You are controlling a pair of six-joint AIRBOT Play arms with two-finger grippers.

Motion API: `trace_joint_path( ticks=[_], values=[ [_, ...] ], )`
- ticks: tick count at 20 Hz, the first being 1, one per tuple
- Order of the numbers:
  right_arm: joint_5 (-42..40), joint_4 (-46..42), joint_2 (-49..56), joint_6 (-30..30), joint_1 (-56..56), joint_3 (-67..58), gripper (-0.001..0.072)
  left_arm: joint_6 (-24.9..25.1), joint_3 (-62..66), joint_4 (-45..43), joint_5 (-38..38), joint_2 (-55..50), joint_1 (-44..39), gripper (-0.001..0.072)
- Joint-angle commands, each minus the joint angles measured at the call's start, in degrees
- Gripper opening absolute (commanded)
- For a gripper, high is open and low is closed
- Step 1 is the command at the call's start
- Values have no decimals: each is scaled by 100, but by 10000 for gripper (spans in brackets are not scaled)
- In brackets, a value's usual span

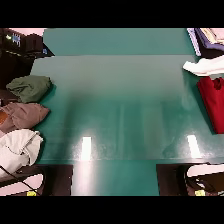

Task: Fold the shirts.

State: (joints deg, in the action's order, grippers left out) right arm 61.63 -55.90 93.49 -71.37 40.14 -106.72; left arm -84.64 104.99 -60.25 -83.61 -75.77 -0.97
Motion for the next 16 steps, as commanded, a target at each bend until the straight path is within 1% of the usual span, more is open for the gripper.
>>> trace_joint_path(
  ticks=[1,4,7,11,12,13,15,16],
  values=[
    [-422,63,-317,116,74,-7,12,-48,-2,35,-31,-4,0,30],
    [-667,63,-678,199,74,-7,12,-44,-2,28,-114,-4,2,30],
    [-544,17,-949,291,81,-7,12,-42,-2,28,-153,-4,2,29],
    [199,-9,-1176,286,330,-4,12,-11,-2,28,-291,-4,2,29],
    [455,-166,-1220,280,409,-2,12,39,-2,26,-308,-4,2,29],
    [695,-437,-1252,192,470,-2,13,105,-2,26,-306,-4,2,29],
    [1241,-1049,-1285,-256,599,-2,13,109,-2,26,-306,-4,2,29],
    [1532,-1204,-1285,-382,664,0,13,114,-2,28,-306,-4,2,29]
  ],
)
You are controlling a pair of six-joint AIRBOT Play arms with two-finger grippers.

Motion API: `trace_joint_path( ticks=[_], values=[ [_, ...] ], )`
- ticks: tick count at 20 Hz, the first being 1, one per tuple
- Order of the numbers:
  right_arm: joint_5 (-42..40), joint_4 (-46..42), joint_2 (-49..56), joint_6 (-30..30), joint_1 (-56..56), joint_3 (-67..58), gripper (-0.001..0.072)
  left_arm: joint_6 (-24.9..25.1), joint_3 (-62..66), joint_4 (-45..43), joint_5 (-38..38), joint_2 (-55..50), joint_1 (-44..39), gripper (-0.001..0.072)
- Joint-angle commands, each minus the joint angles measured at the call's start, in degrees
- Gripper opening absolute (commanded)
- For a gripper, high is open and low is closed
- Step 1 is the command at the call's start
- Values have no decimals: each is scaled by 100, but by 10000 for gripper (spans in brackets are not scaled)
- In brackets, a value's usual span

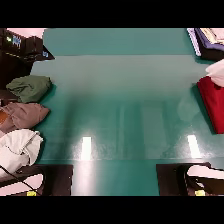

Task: Fold the shirts.

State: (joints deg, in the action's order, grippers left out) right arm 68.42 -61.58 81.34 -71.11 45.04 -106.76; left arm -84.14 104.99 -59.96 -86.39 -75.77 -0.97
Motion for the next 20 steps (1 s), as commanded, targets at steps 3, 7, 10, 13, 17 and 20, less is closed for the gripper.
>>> trace_joint_path(
  ticks=[3,7,10,13,17,20],
  values=[
    [1628,-999,-70,-721,354,4,14,199,-2,0,-28,-4,2,30],
    [2483,-1961,-68,-1488,376,4,15,229,-2,0,-28,-4,2,30],
    [3027,-2468,-70,-1711,378,4,25,358,-2,0,-31,-4,2,29],
    [3333,-2566,-68,-1709,378,4,545,361,-2,0,-28,-4,2,29],
    [3639,-2675,-70,-1714,376,2,542,361,-2,0,-31,-4,2,30],
    [3663,-2645,-116,-1849,293,2,540,361,-2,2,-20,-4,2,30]
  ],
)
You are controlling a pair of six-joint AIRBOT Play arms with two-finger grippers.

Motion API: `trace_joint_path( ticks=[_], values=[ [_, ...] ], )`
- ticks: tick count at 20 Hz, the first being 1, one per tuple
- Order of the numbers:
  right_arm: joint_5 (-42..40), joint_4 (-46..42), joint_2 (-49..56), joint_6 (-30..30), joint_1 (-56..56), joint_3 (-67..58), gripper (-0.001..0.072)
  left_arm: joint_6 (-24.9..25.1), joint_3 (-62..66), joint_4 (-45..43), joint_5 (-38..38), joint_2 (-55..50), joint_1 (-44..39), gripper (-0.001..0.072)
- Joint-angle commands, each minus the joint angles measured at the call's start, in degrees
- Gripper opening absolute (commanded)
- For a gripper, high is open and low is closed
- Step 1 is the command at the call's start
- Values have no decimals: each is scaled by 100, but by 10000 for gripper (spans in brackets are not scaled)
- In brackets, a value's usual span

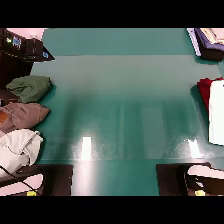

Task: Fold the shirts.

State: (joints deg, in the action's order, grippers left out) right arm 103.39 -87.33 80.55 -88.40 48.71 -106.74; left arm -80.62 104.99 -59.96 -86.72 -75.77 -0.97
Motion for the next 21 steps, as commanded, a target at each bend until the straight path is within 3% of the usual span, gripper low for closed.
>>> trace_joint_path(
  ticks=[1,5,6,7,9,10,16,21],
  values=[
    [151,-70,-79,-120,-151,0,530,7,-2,2,24,-4,2,30],
    [0,107,-267,-369,-776,0,528,2,0,4,24,-4,2,30],
    [-39,378,-323,-369,-973,0,490,2,0,4,81,-4,2,30],
    [-57,643,-380,-369,-1202,0,381,2,0,4,129,-4,2,30],
    [-55,1040,-496,-367,-1720,0,94,2,0,4,267,-4,2,30],
    [-52,1137,-557,-365,-2026,0,16,2,0,4,348,-4,2,30],
    [-138,1117,-883,-365,-3821,0,16,2,0,4,673,-4,2,30],
    [-133,1108,-1043,-365,-4642,0,16,2,0,4,730,-4,2,30]
  ],
)
